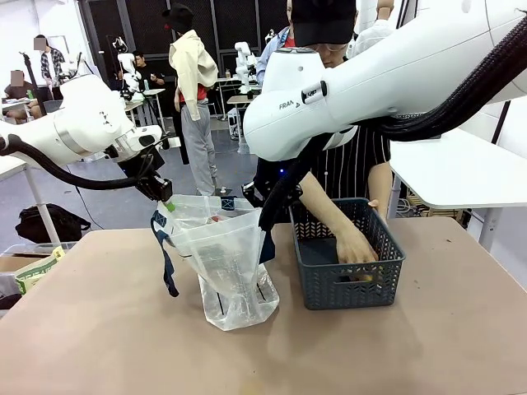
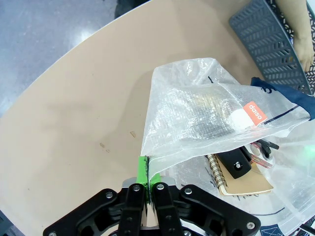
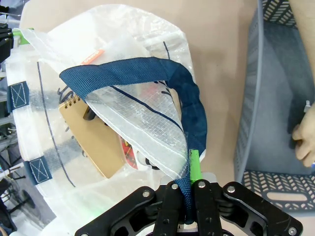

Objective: Transfer purchased items from the store into the shopping bag.
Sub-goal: Move the Reusable shopping bag to the right side of the table.

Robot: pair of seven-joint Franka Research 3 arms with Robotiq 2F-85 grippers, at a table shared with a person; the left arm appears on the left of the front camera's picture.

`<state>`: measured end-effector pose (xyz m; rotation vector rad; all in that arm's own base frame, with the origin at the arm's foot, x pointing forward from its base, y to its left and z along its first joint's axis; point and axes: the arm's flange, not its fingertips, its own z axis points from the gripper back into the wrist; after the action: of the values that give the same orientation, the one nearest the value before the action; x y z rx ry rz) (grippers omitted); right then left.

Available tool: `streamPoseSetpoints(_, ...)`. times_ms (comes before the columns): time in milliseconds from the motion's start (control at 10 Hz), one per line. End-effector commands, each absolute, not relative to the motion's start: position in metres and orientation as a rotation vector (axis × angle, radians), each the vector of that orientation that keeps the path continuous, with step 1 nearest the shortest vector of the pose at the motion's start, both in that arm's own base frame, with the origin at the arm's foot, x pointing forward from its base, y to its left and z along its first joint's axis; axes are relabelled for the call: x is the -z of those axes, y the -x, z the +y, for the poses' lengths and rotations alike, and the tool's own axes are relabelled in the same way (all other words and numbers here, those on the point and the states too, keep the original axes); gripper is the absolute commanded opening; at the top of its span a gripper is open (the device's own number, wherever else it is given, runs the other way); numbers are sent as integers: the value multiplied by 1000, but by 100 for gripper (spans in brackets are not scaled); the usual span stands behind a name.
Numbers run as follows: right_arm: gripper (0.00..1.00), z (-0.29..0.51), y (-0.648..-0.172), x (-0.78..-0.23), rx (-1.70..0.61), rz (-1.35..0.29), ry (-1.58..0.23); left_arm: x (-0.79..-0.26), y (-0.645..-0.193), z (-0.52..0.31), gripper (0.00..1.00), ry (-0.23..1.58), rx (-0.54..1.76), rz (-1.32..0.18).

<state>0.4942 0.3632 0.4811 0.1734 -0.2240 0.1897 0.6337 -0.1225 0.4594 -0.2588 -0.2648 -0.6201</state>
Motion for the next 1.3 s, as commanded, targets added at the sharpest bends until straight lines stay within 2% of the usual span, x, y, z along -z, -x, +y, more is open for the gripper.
streamPoseSetpoints(0,0,360,-495,-481,-181,-217,-185,-461,-631,-118,0,251,612,-264)
streamPoseSetpoints(1200,0,360,-495,-481,-181,-217,-185,-461,-631,-118,0,251,612,-264)
